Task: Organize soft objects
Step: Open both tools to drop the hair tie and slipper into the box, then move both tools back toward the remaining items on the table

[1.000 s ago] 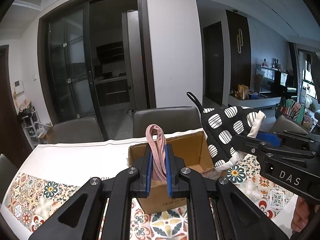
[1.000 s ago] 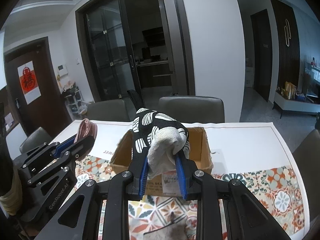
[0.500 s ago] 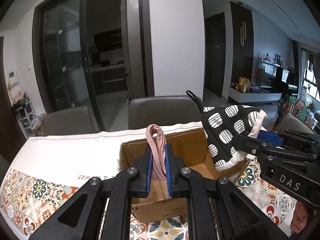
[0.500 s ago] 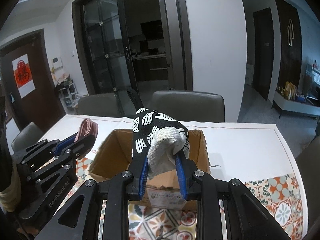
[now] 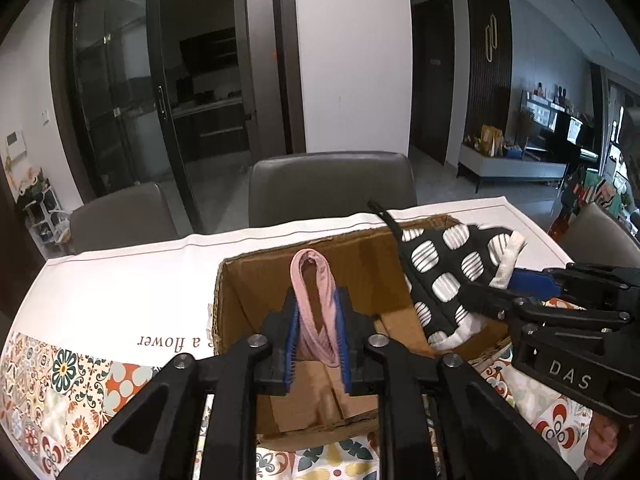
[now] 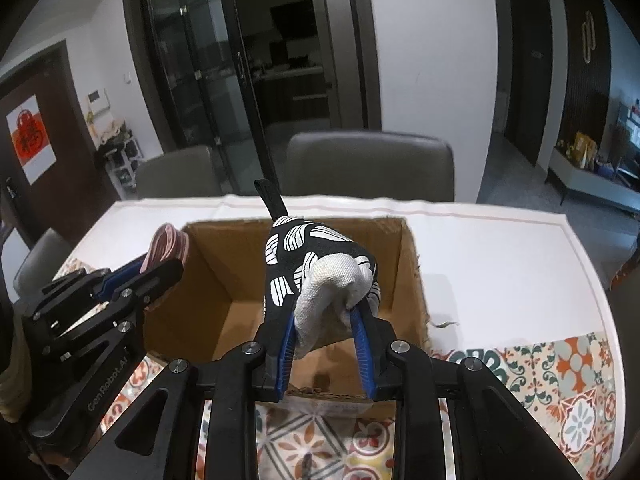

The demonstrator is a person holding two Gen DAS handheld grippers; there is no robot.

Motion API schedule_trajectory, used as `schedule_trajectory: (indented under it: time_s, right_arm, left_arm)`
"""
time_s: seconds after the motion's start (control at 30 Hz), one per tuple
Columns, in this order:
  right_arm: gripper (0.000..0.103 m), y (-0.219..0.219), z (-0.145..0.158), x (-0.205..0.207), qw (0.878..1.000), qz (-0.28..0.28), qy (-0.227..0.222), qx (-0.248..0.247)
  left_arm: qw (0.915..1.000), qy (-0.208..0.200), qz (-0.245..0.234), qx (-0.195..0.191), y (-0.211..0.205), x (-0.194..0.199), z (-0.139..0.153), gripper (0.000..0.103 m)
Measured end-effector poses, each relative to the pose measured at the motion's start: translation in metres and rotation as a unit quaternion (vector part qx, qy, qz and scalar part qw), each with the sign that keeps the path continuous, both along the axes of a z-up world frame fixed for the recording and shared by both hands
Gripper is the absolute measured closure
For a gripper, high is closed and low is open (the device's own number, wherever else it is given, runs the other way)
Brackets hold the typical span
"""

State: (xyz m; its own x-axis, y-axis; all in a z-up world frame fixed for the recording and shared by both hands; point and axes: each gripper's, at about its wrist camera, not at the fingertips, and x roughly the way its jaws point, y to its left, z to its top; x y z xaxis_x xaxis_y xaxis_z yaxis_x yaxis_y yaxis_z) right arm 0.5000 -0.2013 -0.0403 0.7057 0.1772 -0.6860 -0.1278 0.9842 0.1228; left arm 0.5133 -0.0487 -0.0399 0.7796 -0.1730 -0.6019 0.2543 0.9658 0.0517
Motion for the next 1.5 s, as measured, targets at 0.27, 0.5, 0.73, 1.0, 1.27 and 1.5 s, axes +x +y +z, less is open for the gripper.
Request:
schedule_trajectory:
  time_s: [0.27,0.5,0.73,1.0,1.27,1.5]
  right_arm:
    - [0.054,-0.002,-0.015,0.009,0.999,0.011,0.039,0.012]
    - [0.052,-0.003,-0.015,0.011,0.999,0.013,0.044,0.004]
    - [0.041,-0.004,-0.008,0.006,1.000,-0.001,0.030,-0.007]
    - [0.041,-0.002,0.005,-0.012,1.000,-0.009,0.017,-0.011]
    - [0.041,0.010,0.030,-0.055,1.000,-0.011,-0.013,-0.009]
    - [0.041,0.023,0.047,-0.093,0.999,-0.005,-0.034,-0.010]
  left_arm:
    - [1.0000,0.008,0.001,0.004,0.003,0.000,-0.005,0.053]
    - [0.9999,0.009,0.001,0.006,0.005,-0.001,-0.003,0.044]
    - [0.9999,0.009,0.004,0.003,0.008,-0.006,0.000,0.042]
    - [1.0000,-0.001,0.004,-0.003,0.015,-0.033,0.014,0.041]
    - [0.9997,-0.005,0.009,-0.021,0.031,-0.071,0.033,0.041]
    - [0.9993,-0.009,0.020,-0.029,0.047,-0.108,0.045,0.041]
